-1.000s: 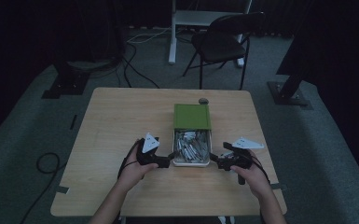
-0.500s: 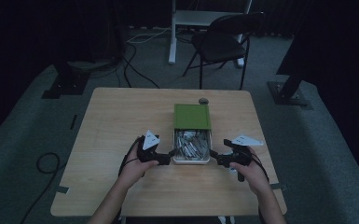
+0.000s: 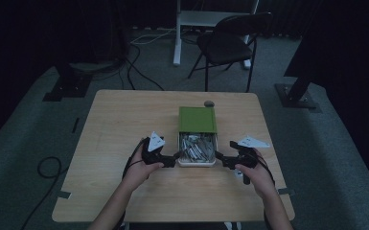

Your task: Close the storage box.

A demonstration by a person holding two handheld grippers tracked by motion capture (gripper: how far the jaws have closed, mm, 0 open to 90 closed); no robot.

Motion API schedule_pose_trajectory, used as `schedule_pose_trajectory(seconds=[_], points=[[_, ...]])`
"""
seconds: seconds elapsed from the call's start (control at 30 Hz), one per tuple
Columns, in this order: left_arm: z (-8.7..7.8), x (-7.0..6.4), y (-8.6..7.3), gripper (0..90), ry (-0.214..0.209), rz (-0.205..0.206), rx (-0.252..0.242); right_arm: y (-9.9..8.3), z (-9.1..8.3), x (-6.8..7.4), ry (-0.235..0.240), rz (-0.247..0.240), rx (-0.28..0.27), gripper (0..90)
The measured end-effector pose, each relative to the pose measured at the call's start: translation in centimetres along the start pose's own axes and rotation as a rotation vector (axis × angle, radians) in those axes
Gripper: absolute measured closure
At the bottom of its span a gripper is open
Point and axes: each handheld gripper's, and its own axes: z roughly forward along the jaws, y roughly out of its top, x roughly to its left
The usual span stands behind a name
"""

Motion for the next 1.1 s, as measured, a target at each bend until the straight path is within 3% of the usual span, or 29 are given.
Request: schedule_pose_trajectory(seconds=[0.4, 1.1], points=[[0.4, 0.4, 0.0, 9.0, 0.009, -0.023, -0.008, 0.2, 0.3, -0.2, -0.013, 0.002, -0.003, 14.1], [1.1, 0.7, 0.7, 9.0, 0.028, 0.003, 0.007, 0.7, 1.0, -0.8, -0.027, 0.021, -0.004, 14.0]])
